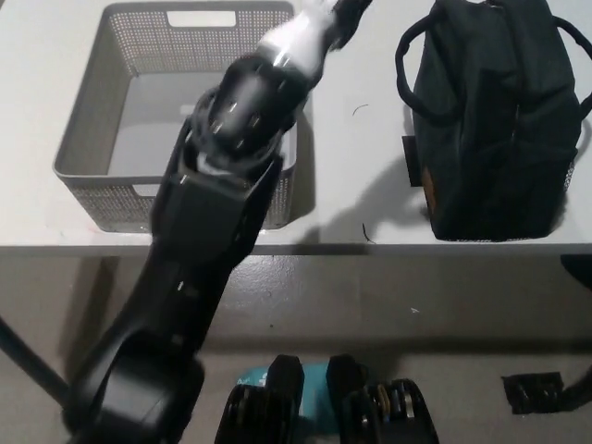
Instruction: Use both hands to pick up a lunch bag on the right hand side and place it into a container on the left hand side
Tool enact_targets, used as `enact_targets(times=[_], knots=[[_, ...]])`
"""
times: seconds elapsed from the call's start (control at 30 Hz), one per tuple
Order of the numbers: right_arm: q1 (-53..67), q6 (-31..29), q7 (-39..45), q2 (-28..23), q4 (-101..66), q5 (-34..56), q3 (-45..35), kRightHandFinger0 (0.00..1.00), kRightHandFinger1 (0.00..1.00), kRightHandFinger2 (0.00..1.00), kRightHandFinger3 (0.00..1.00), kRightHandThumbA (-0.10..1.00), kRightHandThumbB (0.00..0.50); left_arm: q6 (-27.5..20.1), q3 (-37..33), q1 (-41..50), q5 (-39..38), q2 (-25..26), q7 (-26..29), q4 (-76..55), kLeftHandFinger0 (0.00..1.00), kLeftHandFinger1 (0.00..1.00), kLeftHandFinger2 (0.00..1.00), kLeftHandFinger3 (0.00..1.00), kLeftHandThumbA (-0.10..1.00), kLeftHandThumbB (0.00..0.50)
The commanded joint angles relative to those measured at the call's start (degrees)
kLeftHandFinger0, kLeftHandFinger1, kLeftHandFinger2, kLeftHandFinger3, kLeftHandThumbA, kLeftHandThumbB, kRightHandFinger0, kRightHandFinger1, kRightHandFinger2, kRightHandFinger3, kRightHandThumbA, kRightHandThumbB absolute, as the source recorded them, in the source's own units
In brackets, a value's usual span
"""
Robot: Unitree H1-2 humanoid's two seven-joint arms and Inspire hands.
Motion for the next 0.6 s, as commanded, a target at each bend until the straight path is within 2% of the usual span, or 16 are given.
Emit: enact_targets(times=[0.0,0.13,0.2,0.3,0.4,0.5,0.57], knots=[[-9.1,1.3,0.1,-3.8,7.4,2.1,-0.1,1.00,1.00,1.00,1.00,1.00,0.118,-0.4,2.8,-8.9,1.0,-1.0,6.2,8.5,1.00,1.00,1.00,1.00,1.00,0.346],[-14.6,-0.1,1.0,-5.8,17.5,1.3,1.0,1.00,1.00,1.00,1.00,1.00,0.125,-1.8,3.8,-12.9,1.6,-1.1,8.1,16.5,1.00,1.00,1.00,1.00,1.00,0.349],[-17.7,0.8,2.0,-6.5,23.5,1.7,1.6,1.00,1.00,1.00,1.00,1.00,0.098,-3.8,4.1,-15.1,1.6,-1.4,9.2,22.5,1.00,1.00,1.00,1.00,1.00,0.357],[-20.8,-1.1,3.6,-6.9,30.8,2.3,2.2,1.00,1.00,1.00,1.00,1.00,0.078,-5.0,4.8,-17.2,0.9,-1.6,9.9,28.6,1.00,1.00,1.00,1.00,1.00,0.362],[-23.6,-1.2,4.8,-6.7,37.8,3.3,2.3,1.00,1.00,1.00,1.00,1.00,0.097,-6.1,4.9,-18.4,1.0,-1.9,10.8,33.8,1.00,1.00,1.00,1.00,1.00,0.347],[-25.5,-3.7,5.9,-6.4,44.1,3.2,2.8,1.00,1.00,1.00,1.00,1.00,0.125,-7.7,4.2,-18.6,1.9,-1.5,11.3,37.2,1.00,1.00,1.00,1.00,1.00,0.342],[-25.9,-4.3,6.5,-5.7,45.9,3.3,3.2,1.00,1.00,1.00,1.00,1.00,0.120,-9.0,4.3,-18.4,1.7,-1.5,11.6,39.3,1.00,1.00,1.00,1.00,1.00,0.328]])
